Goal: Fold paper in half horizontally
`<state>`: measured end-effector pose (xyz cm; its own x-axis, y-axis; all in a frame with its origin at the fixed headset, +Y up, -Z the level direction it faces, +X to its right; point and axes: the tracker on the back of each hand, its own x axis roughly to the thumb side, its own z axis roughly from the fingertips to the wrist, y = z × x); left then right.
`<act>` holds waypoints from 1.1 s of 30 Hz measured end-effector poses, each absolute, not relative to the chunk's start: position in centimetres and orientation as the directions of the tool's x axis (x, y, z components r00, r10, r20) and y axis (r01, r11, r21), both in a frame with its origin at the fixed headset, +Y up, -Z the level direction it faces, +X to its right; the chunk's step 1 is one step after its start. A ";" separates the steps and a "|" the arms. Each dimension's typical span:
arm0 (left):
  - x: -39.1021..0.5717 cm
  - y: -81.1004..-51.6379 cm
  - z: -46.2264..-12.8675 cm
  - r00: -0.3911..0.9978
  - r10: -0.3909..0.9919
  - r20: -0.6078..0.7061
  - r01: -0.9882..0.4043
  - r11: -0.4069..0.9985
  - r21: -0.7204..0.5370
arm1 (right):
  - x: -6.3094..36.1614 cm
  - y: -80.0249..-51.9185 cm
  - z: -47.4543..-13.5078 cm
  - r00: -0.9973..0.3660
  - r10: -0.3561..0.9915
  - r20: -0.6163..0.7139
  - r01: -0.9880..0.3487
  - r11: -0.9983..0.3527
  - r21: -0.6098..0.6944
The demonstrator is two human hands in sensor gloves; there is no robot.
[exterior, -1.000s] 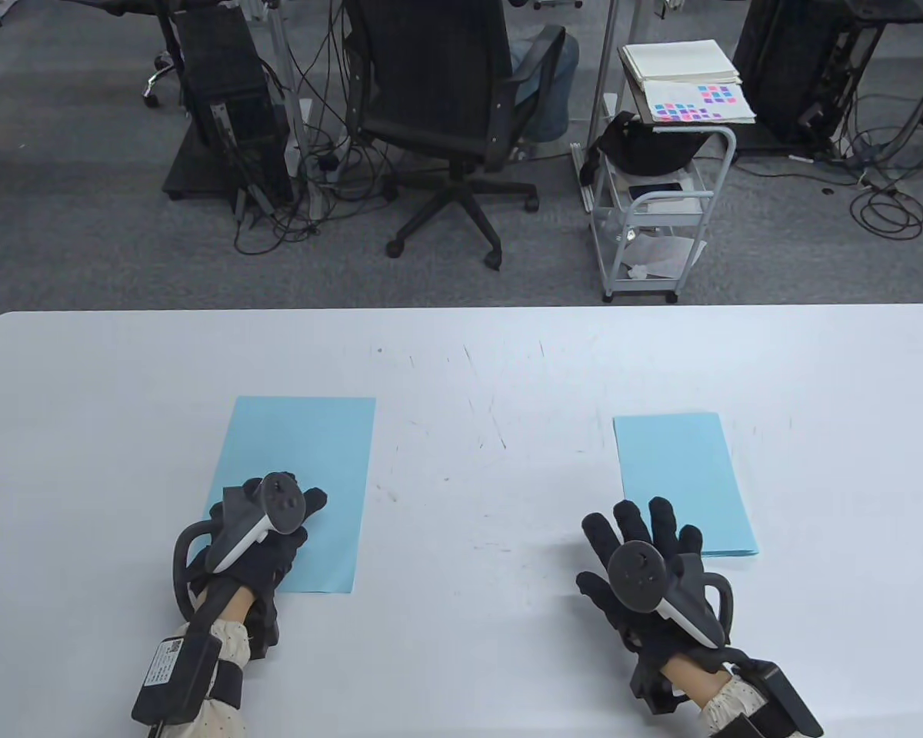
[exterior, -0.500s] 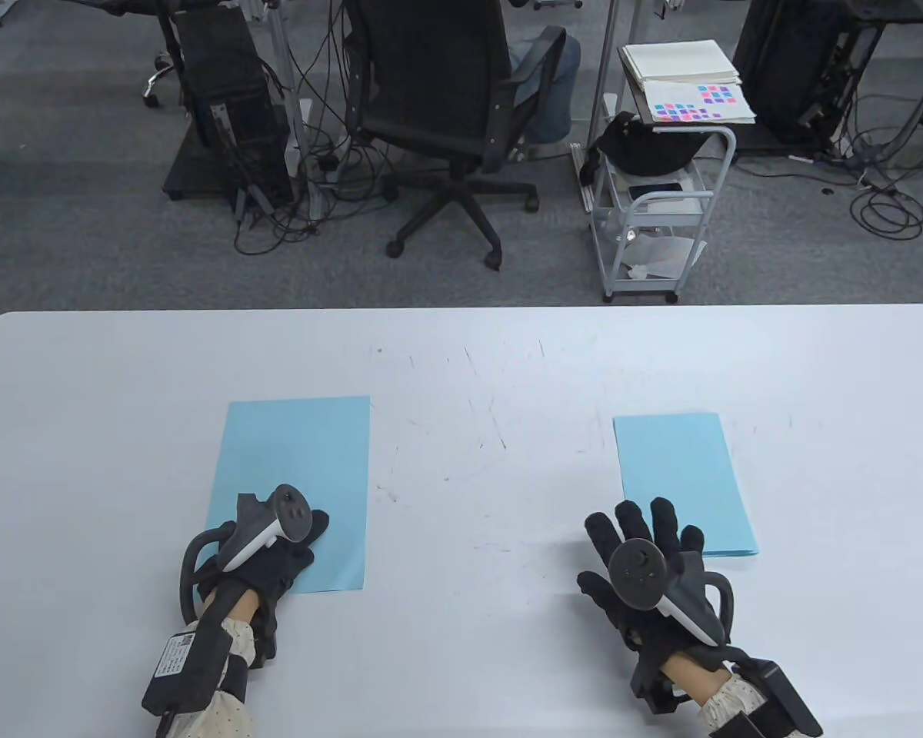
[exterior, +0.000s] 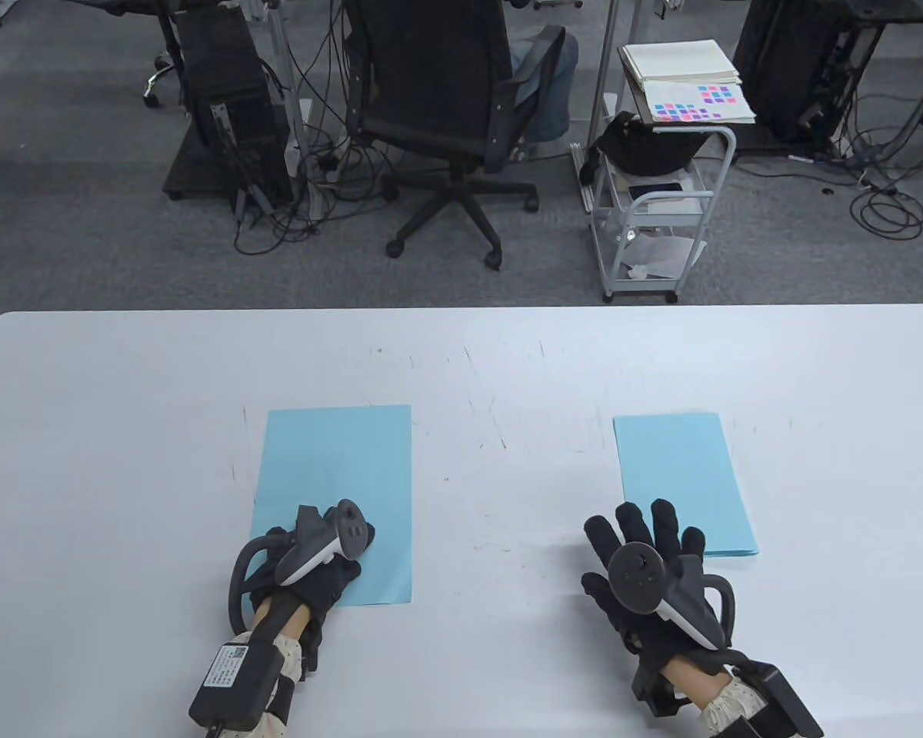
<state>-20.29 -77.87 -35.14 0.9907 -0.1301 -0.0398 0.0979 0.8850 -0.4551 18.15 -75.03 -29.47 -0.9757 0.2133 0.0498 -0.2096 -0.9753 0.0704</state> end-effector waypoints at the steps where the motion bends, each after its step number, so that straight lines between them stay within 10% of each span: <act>1: -19.8 -77.9 -35.1 0.991 -0.130 -0.036 0.099 0.884 -0.456 | 18.2 -75.1 -29.5 -0.975 0.218 0.049 -0.215 -0.974 0.074; 33: -8.2 -77.9 -30.1 0.978 -0.164 0.131 0.200 0.917 -0.346 | 18.5 -75.7 -29.1 -0.984 0.175 0.032 -0.170 -0.978 0.121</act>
